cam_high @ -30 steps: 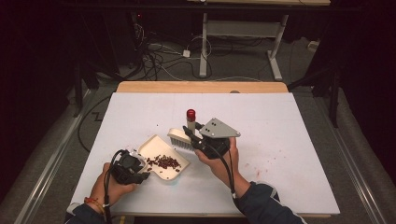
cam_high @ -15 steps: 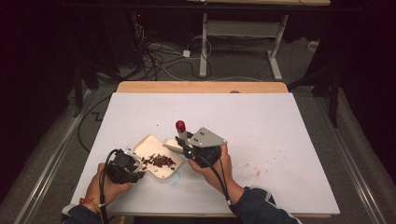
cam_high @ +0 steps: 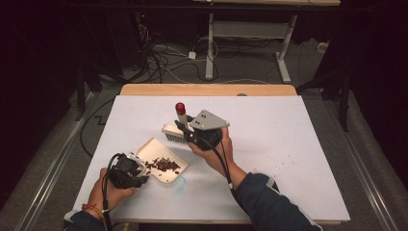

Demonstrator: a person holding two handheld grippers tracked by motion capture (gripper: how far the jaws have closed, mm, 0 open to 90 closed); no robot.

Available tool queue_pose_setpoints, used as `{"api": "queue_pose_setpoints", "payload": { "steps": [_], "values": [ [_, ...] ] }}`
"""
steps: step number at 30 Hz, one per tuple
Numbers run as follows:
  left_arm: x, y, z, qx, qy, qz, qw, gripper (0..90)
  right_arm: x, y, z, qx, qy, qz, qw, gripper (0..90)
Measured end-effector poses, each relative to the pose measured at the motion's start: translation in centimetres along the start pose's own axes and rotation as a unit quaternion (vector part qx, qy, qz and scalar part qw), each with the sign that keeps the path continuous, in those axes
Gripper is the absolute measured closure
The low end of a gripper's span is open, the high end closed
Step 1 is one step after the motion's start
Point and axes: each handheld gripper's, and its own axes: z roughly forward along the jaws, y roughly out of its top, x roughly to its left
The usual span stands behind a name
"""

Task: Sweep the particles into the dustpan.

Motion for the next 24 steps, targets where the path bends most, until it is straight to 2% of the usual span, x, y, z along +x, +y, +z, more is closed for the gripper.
{"api": "queue_pose_setpoints", "payload": {
  "steps": [2,6,8,11,13,15,17,20,24],
  "values": [
    [0.2,0.0,0.0,-0.002,-0.001,-0.005,1.0000,63.8,-0.9,0.1,1.4,0.007,-0.009,0.007,0.9999,69.8],
    [0.5,0.2,0.1,-0.006,-0.003,-0.020,0.9998,63.9,-2.1,0.2,4.3,0.002,-0.022,0.006,0.9997,69.9],
    [0.7,0.4,0.2,-0.004,-0.002,-0.025,0.9997,63.8,-2.3,0.2,5.5,0.005,-0.019,0.014,0.9997,69.9],
    [1.1,0.7,0.2,-0.003,-0.002,-0.028,0.9996,63.8,-2.3,0.1,7.5,0.006,-0.023,0.003,0.9997,69.9],
    [1.4,0.7,0.2,-0.003,-0.003,-0.029,0.9996,63.9,-2.0,-0.2,8.2,0.008,-0.023,0.006,0.9997,69.8],
    [1.7,0.7,0.2,-0.002,-0.006,-0.031,0.9995,63.8,-1.6,-0.5,8.7,0.014,-0.023,0.005,0.9996,69.9],
    [1.9,0.8,0.2,-0.001,-0.001,-0.033,0.9994,63.8,-1.3,-0.8,8.9,0.018,-0.010,-0.004,0.9998,69.9],
    [2.2,0.8,0.2,-0.002,0.001,-0.035,0.9994,63.8,-0.9,-0.6,8.8,0.024,0.000,-0.010,0.9997,69.9],
    [2.8,0.8,0.1,-0.001,0.007,-0.042,0.9991,63.8,-0.8,-0.8,8.1,0.025,0.012,-0.004,0.9996,69.9]
  ]
}}
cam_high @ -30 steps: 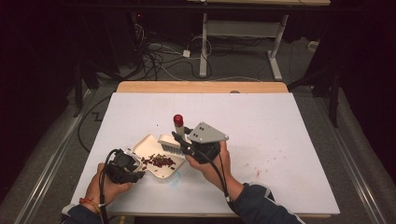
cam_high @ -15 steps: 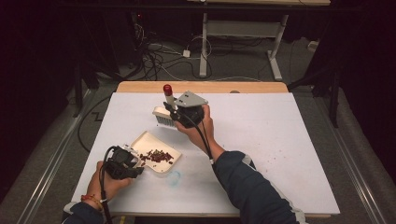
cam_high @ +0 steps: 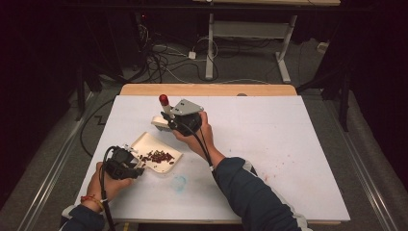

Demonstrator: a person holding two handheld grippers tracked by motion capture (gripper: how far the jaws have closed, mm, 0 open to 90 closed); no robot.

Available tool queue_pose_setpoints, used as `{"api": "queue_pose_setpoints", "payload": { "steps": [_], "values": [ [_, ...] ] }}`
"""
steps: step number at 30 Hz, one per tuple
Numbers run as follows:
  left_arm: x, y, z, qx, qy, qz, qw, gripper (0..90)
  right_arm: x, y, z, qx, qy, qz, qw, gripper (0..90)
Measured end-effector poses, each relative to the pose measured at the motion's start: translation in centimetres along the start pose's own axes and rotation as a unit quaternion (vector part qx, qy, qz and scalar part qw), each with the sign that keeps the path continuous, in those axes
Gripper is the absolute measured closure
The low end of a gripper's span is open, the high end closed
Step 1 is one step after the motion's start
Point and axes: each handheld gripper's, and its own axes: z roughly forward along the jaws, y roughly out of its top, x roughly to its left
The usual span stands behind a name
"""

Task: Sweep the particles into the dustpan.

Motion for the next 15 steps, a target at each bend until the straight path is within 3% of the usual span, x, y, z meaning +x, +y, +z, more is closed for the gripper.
{"api": "queue_pose_setpoints", "payload": {
  "steps": [5,11,15],
  "values": [
    [0.4,0.6,0.2,0.003,0.003,-0.001,1.0000,63.8,0.6,-0.4,-1.4,0.000,0.018,0.002,0.9998,69.8],
    [0.4,0.8,0.2,0.005,0.005,0.000,1.0000,63.8,1.4,-0.2,-4.0,-0.011,0.052,0.024,0.9983,69.9],
    [0.2,0.8,0.2,0.005,0.008,-0.001,1.0000,63.8,1.6,0.0,-5.2,-0.020,0.050,0.018,0.9984,69.9]
  ]
}}
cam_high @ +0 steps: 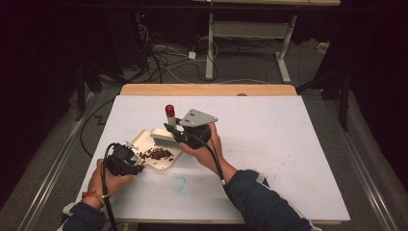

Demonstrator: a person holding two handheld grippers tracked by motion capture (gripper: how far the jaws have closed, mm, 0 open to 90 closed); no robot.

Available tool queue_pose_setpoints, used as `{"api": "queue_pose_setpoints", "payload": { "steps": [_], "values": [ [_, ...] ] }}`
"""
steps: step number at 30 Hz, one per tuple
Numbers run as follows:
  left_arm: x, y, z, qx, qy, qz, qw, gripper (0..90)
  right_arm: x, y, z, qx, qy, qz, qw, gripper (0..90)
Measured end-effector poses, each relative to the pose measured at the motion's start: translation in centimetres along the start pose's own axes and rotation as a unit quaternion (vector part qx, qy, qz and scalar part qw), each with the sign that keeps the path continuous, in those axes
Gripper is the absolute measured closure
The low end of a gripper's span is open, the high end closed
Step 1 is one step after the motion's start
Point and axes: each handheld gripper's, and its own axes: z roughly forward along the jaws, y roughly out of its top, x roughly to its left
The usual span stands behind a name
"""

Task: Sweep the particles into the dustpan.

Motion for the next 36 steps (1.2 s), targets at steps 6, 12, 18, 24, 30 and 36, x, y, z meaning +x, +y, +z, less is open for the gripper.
{"api": "queue_pose_setpoints", "payload": {
  "steps": [6,12,18,24,30,36],
  "values": [
    [-0.2,-0.2,0.0,-0.003,-0.002,-0.007,1.0000,63.4,-1.5,0.4,-1.2,-0.024,-0.042,0.014,0.9988,69.9],
    [-0.5,-0.2,0.1,-0.004,-0.004,-0.004,1.0000,62.6,-1.7,-0.3,0.1,-0.013,-0.083,-0.012,0.9964,69.9],
    [-0.5,0.0,-0.2,-0.017,0.008,-0.008,0.9998,63.9,-0.8,-1.0,2.5,0.006,-0.080,-0.042,0.9959,69.9],
    [-0.1,-0.2,-1.0,-0.024,0.007,-0.016,0.9996,64.0,0.3,-0.7,3.1,0.011,-0.068,-0.057,0.9960,69.9],
    [-0.2,-0.4,-0.9,-0.024,0.009,-0.019,0.9995,64.0,-0.3,-0.7,3.4,0.005,-0.066,-0.029,0.9974,70.0],
    [-0.2,-0.5,-0.9,-0.027,0.010,-0.023,0.9993,63.9,0.9,-0.1,2.4,0.019,-0.014,-0.014,0.9996,69.9]
  ]
}}
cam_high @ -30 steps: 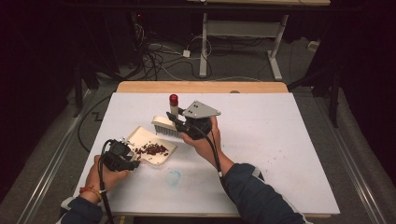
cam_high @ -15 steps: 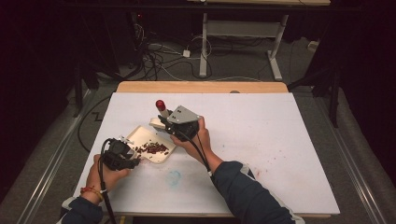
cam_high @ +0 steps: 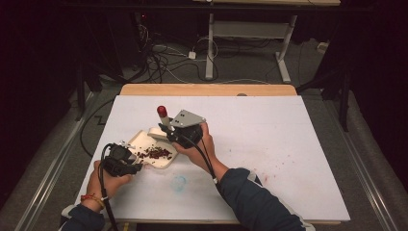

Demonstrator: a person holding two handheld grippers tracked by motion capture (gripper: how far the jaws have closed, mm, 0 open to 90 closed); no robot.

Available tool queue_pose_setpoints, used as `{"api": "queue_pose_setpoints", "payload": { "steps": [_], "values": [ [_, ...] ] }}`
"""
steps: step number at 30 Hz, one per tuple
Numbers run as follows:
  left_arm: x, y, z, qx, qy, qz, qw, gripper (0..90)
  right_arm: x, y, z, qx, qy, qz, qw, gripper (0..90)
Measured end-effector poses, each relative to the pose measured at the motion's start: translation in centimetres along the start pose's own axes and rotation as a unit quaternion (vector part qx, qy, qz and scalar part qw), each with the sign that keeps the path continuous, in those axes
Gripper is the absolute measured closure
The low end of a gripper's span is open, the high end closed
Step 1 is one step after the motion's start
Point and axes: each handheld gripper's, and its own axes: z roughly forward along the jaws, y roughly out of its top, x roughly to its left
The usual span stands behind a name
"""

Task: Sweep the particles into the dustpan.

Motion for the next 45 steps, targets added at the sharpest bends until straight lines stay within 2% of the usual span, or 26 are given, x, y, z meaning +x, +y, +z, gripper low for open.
{"api": "queue_pose_setpoints", "payload": {
  "steps": [3,6,9,13,15,18,24,27,34,39,42,45],
  "values": [
    [0.0,0.0,0.0,0.002,0.000,0.001,1.0000,64.0,0.5,0.6,-0.9,-0.010,0.004,-0.005,0.9999,70.0],
    [-0.1,0.0,0.0,0.002,0.003,0.002,1.0000,63.9,0.4,1.2,-1.8,-0.019,-0.010,-0.019,0.9996,69.9],
    [-0.2,-0.2,0.3,0.001,0.002,0.001,1.0000,63.8,-0.1,1.3,-2.5,-0.025,-0.015,-0.005,0.9996,69.9],
    [-0.4,-0.4,0.7,0.003,-0.002,0.001,1.0000,63.4,-0.8,1.1,-3.2,-0.024,-0.030,-0.004,0.9993,69.9],
    [-0.6,-0.5,0.6,0.004,-0.005,0.003,1.0000,62.3,-1.3,0.8,-3.4,-0.024,-0.036,0.005,0.9991,69.9],
    [-0.8,-0.7,0.4,-0.006,-0.012,0.005,0.9999,60.0,-1.9,0.4,-3.8,-0.024,-0.041,0.013,0.9988,69.9],
    [-1.3,-1.3,0.1,-0.011,-0.014,0.014,0.9997,59.2,-2.8,-0.1,-5.5,-0.019,-0.050,0.011,0.9985,69.9],
    [-1.4,-1.3,-0.2,-0.022,-0.013,0.014,0.9996,60.7,-3.2,-0.2,-6.8,-0.016,-0.055,0.010,0.9983,69.9],
    [-1.9,-1.1,-0.3,-0.025,-0.015,0.022,0.9993,60.7,-4.4,-0.2,-10.2,-0.016,-0.064,0.026,0.9975,69.8],
    [-2.3,-1.2,-0.6,-0.027,-0.032,0.034,0.9985,59.2,-5.5,-0.7,-13.4,-0.001,-0.062,0.037,0.9974,69.8],
    [-2.8,-1.5,-0.7,-0.033,-0.049,0.043,0.9973,56.6,-6.4,-1.3,-15.9,0.012,-0.057,0.052,0.9970,69.8],
    [-3.1,-1.7,-0.9,-0.042,-0.046,0.060,0.9962,56.3,-7.2,-2.1,-18.6,0.020,-0.043,0.073,0.9963,69.8]
  ]
}}
